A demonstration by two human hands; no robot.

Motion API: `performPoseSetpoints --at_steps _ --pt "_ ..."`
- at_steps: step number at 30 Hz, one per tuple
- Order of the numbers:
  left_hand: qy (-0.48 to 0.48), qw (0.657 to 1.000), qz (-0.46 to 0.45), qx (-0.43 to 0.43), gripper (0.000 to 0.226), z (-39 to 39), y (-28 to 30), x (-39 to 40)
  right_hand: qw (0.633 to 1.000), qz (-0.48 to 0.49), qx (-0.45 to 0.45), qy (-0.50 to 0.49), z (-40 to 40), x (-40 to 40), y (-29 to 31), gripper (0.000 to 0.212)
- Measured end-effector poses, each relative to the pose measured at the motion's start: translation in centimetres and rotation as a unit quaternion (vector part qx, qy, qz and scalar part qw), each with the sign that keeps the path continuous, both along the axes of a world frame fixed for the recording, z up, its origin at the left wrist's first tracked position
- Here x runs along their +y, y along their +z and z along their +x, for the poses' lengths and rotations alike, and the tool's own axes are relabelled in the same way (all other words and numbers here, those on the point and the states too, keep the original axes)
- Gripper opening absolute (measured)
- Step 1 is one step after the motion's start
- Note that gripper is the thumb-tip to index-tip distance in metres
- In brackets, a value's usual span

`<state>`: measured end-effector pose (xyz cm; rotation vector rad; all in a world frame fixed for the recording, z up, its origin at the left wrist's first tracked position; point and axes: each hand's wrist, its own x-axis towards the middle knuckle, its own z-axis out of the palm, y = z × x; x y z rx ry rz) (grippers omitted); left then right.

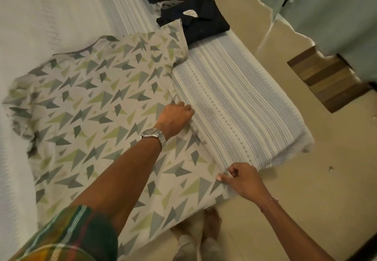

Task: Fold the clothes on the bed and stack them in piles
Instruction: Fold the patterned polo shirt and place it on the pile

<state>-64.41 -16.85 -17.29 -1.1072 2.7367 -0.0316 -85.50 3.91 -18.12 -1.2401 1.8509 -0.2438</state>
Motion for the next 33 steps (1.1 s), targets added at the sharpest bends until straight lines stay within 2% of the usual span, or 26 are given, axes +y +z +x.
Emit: performPoseSetpoints --at_steps 4,6,9,13,16,20,24,28,33 --pt "0.014 0.999 -0.015 0.025 0.018 -0.4 0.6 0.0 0.999 -0.023 -0.017 -0.030 -0.9 1.6 -0.3 0.059" --pt "0.017 1.000 -0.005 0.025 0.019 -0.4 0.5 0.0 0.999 -0.021 0.027 -0.012 -0.6 1.9 -0.1 0.053" --pt "0.008 0.998 0.068 0.016 0.026 -0.6 0.3 0.1 0.993 -0.045 0.113 0.004 0.9 1.7 0.5 0.048" --pt "-0.026 0.991 0.128 0.003 0.022 -1.4 0.5 0.5 0.993 -0.089 0.072 -0.033 2.0 1.1 0.0 0.031" --pt "-0.052 0.994 0.100 -0.007 0.019 -2.0 0.6 0.8 0.994 -0.085 0.046 -0.056 2.3 0.3 0.0 0.019" --pt "-0.060 0.995 0.082 0.007 0.013 -1.7 1.1 1.0 0.995 -0.072 0.026 -0.061 2.6 0.0 0.9 0.022" --pt "-0.051 0.995 0.070 0.048 0.012 0.0 1.2 1.1 0.993 -0.107 0.018 -0.038 3.8 0.2 2.3 0.026" --pt "-0.066 0.993 0.042 0.090 0.006 2.6 1.8 1.2 0.973 -0.212 0.077 0.038 6.8 0.8 4.1 0.025" --pt "-0.091 0.991 0.001 0.099 0.022 7.0 2.5 2.4 0.943 -0.275 0.151 0.110 11.3 1.7 5.1 0.036"
